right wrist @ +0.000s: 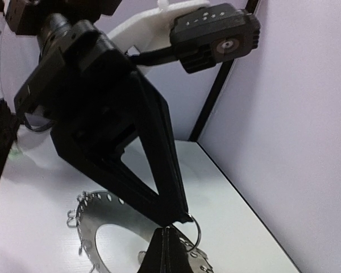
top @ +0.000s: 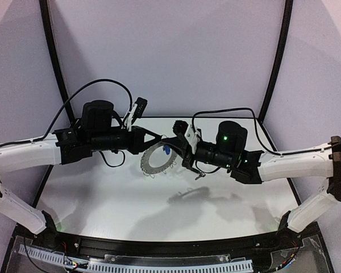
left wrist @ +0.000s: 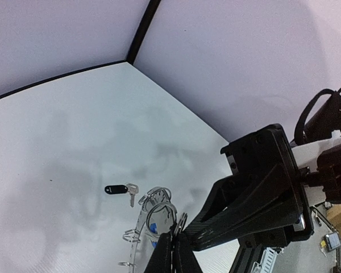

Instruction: Put the keys on the keyring

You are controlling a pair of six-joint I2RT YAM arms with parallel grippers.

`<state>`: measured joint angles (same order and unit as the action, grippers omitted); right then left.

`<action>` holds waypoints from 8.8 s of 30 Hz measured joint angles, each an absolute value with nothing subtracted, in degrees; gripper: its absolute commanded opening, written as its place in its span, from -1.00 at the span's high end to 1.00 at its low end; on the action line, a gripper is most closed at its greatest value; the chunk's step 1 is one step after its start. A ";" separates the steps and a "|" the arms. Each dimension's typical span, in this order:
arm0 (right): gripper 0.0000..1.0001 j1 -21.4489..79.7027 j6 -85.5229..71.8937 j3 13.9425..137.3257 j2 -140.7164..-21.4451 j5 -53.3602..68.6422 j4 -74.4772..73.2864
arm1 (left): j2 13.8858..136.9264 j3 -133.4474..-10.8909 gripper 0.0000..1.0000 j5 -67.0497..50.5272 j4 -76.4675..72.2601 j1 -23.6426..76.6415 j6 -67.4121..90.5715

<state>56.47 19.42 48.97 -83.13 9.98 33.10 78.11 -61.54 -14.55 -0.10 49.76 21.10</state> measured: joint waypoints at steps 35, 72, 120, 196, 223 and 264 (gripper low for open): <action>1.00 56.49 -4.01 55.68 -89.65 4.45 38.65 | 73.23 -48.12 0.35 4.05 -18.79 50.02 33.63; 1.00 55.40 17.30 65.73 -78.56 37.98 -5.43 | 77.23 -61.78 -0.06 -39.31 6.94 49.74 -6.35; 1.00 55.33 21.12 67.09 -77.73 41.98 -9.74 | 83.59 -69.93 0.49 -49.52 17.21 49.71 -11.60; 1.00 56.49 28.32 55.35 -84.62 21.34 24.43 | 78.35 -71.48 0.98 -15.11 23.09 49.65 26.24; 1.00 64.40 48.10 55.37 -96.84 1.91 39.86 | 78.83 -74.85 0.98 -4.16 36.60 49.15 36.49; 1.00 56.27 33.04 54.63 -78.56 21.52 21.19 | 71.94 -63.86 -0.84 -23.99 16.97 42.26 29.56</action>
